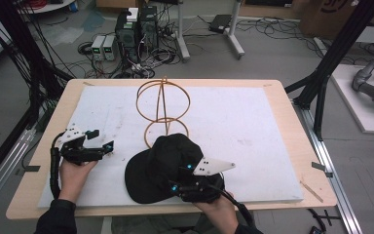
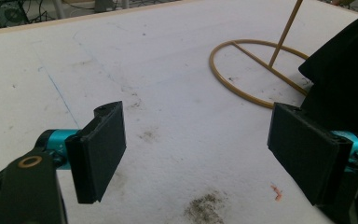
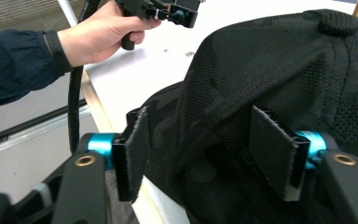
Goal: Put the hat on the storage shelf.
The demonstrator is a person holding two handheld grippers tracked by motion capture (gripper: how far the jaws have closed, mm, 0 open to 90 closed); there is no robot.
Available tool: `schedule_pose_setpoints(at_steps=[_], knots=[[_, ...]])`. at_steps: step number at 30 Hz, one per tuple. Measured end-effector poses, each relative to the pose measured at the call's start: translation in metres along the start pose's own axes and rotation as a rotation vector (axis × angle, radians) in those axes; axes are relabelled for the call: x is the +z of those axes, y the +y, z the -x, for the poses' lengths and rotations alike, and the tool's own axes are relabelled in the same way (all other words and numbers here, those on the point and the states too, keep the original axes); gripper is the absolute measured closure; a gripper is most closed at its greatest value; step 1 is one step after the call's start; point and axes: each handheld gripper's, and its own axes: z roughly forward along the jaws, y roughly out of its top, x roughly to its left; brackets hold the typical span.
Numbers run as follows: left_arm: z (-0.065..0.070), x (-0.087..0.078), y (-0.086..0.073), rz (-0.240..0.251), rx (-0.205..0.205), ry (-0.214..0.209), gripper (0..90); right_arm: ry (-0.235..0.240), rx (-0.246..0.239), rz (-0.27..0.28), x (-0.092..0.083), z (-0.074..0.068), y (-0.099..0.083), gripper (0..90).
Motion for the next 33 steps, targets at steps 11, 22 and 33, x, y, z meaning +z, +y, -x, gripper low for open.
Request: schedule_pose_setpoints(at_steps=[11,22,33], knots=[[0.001,0.002,0.0,-0.002,0.001,-0.002,19.4,-0.002,0.068,-0.043,0.009,0.007,-0.001,52.6],[0.002,0.003,0.0,-0.004,0.003,-0.001,19.4,0.017,0.117,-0.029,0.01,0.011,-0.001,63.5],[0.002,0.005,-0.001,-0.012,0.004,-0.001,19.4,0.082,0.127,0.007,0.01,0.016,0.001,87.7]])
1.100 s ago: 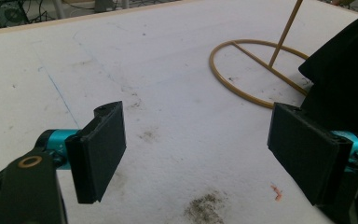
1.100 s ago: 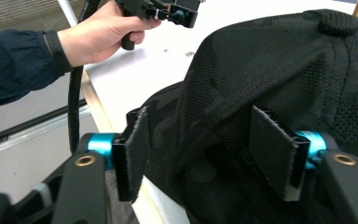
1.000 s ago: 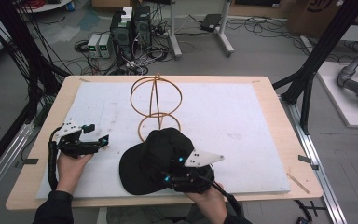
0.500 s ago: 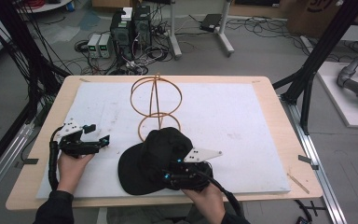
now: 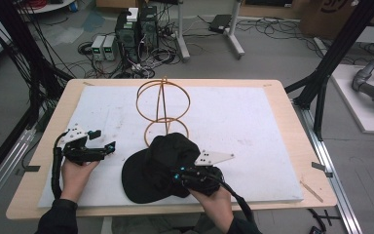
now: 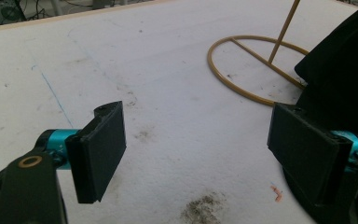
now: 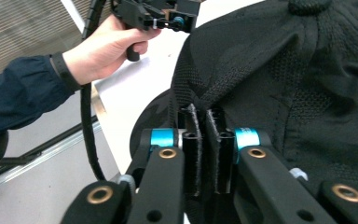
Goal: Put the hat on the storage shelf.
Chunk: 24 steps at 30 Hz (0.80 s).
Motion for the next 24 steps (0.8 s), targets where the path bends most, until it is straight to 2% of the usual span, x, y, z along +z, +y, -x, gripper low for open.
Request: schedule_pose_setpoints(at_steps=[9,12,15,19,24], knots=[[-0.001,-0.002,0.0,0.007,0.0,0.004,19.4,0.049,-0.001,0.031,-0.009,0.0,0.002,88.5],[-0.001,-0.002,0.0,0.005,0.0,0.004,19.4,0.058,-0.001,0.047,-0.018,0.0,0.005,88.6],[-0.001,-0.002,0.0,0.007,-0.001,0.004,19.4,0.072,0.021,0.059,-0.027,0.002,0.005,88.7],[-0.001,-0.002,0.0,0.006,-0.004,0.008,19.4,0.07,0.007,0.074,-0.04,0.002,0.006,88.7],[-0.001,-0.001,0.0,0.006,-0.003,0.007,19.4,0.102,0.012,0.108,-0.058,0.0,0.011,88.7]])
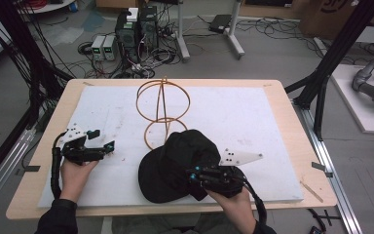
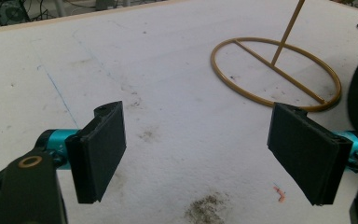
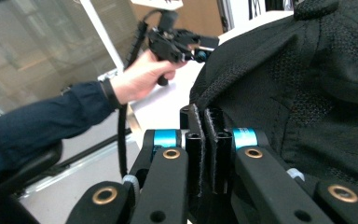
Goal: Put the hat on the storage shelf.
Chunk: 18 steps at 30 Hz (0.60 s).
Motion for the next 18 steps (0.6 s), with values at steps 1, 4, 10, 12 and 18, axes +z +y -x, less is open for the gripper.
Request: schedule_pose_setpoints(at_steps=[1,4,10,12,18], knots=[[0.0,0.0,0.0,-0.001,-0.001,0.003,19.4,0.007,0.008,0.001,-0.003,-0.001,0.001,88.7],[0.0,0.0,0.0,0.004,-0.001,0.003,19.4,0.019,-0.006,0.009,-0.011,-0.005,0.006,88.7],[0.0,-0.001,0.0,0.012,-0.005,0.006,19.4,0.041,-0.041,0.018,-0.026,-0.015,0.012,88.7],[-0.001,-0.001,0.0,0.01,-0.005,0.007,19.4,0.054,-0.055,0.019,-0.032,-0.019,0.016,88.7],[-0.001,-0.002,0.0,0.013,-0.006,0.01,19.4,0.089,-0.076,0.052,-0.045,-0.028,0.031,88.8]])
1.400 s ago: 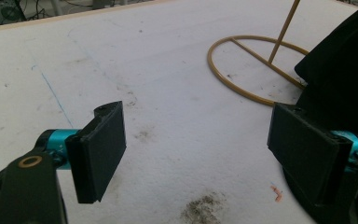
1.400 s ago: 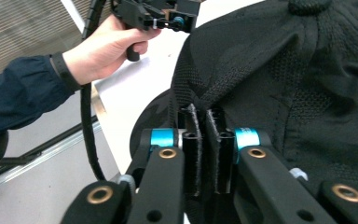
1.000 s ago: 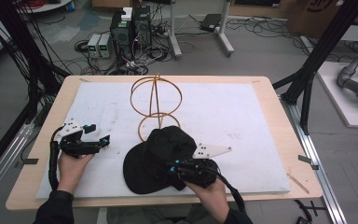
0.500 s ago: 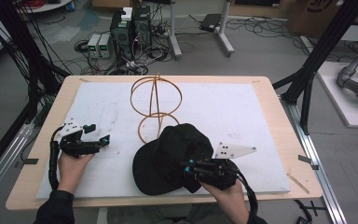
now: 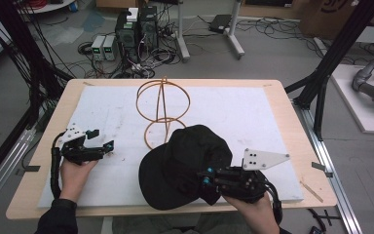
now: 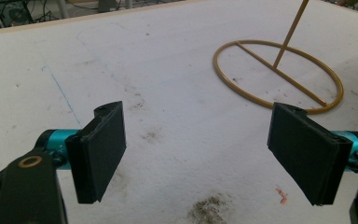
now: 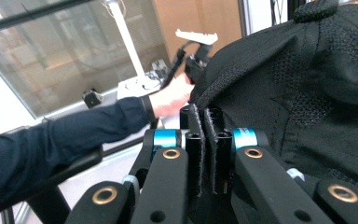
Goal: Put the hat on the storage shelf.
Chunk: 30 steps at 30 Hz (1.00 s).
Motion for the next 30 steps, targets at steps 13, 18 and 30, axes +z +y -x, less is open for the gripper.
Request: schedule_pose_setpoints(at_steps=[13,18,30], knots=[[-0.001,-0.001,0.0,-0.005,0.001,0.003,19.4,0.077,-0.037,0.047,-0.009,-0.011,0.031,88.7],[-0.001,0.0,0.0,-0.005,0.002,0.002,19.4,0.088,-0.077,0.049,-0.005,-0.012,0.046,88.7],[-0.002,0.0,-0.001,-0.016,0.004,0.002,19.4,0.151,-0.144,0.05,0.023,0.005,0.087,88.7]])
